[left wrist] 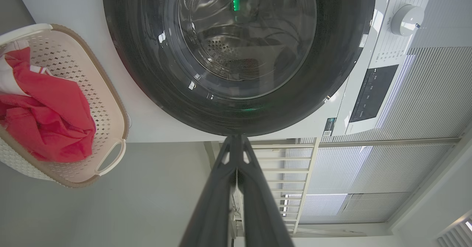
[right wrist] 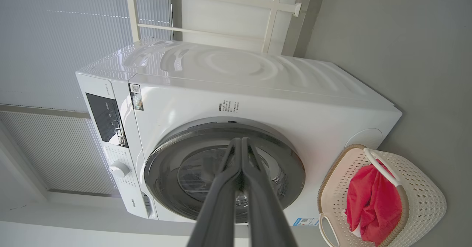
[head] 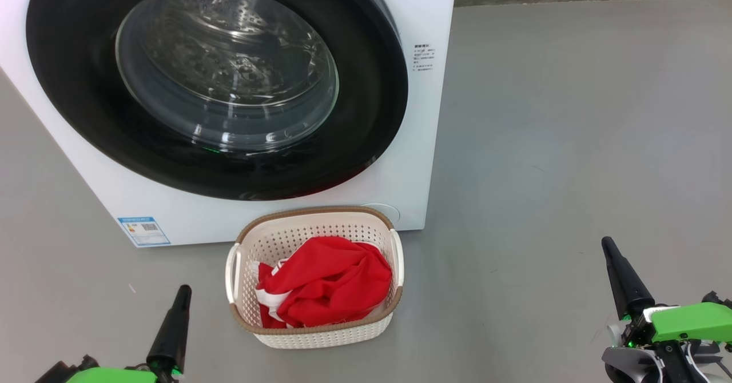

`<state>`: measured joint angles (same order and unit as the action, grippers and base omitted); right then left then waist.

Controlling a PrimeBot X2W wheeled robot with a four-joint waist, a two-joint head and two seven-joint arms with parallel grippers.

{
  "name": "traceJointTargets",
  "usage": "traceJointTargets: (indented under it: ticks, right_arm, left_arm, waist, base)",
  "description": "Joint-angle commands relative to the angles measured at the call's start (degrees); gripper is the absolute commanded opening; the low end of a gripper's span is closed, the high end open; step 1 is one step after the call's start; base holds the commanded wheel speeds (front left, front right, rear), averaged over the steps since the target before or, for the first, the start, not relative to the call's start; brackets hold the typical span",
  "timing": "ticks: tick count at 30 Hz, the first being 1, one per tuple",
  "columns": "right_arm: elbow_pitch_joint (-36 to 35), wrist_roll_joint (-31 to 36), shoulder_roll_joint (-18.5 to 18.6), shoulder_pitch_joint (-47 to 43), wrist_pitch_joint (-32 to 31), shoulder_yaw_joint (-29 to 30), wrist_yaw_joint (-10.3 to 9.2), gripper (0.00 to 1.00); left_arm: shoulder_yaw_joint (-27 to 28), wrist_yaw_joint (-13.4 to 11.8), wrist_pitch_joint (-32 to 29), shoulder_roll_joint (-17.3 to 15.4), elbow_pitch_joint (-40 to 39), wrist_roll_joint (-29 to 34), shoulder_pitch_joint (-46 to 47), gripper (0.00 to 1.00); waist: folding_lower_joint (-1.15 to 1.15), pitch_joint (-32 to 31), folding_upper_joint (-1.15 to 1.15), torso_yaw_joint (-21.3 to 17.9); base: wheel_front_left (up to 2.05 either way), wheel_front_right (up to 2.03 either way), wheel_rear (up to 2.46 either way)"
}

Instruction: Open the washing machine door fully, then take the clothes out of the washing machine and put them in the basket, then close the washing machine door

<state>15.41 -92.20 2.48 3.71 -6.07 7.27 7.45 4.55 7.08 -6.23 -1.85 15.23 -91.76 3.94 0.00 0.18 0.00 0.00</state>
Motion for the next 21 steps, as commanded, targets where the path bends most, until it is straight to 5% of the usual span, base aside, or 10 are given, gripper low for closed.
traceJointTargets:
  ticks: [1, 21]
  right_arm:
    - [-1.39, -0.1, 0.56, 2.46, -0.28, -0.92, 0.03, 0.0]
    - [-1.39, -0.05, 0.52, 2.46, -0.33, -0.85, 0.03, 0.0]
  left_arm:
    - [1.97, 0.41, -0.25, -1.03, -1.18, -0.4, 2.25, 0.0]
    - [1.96, 0.41, -0.25, -1.03, -1.18, -0.4, 2.25, 0.0]
  waist:
    - [0.0, 0.0, 0.0, 0.0]
    - [0.0, 0.0, 0.0, 0.0]
  base:
    - [0.0, 0.0, 0.0]
    - [0.0, 0.0, 0.0]
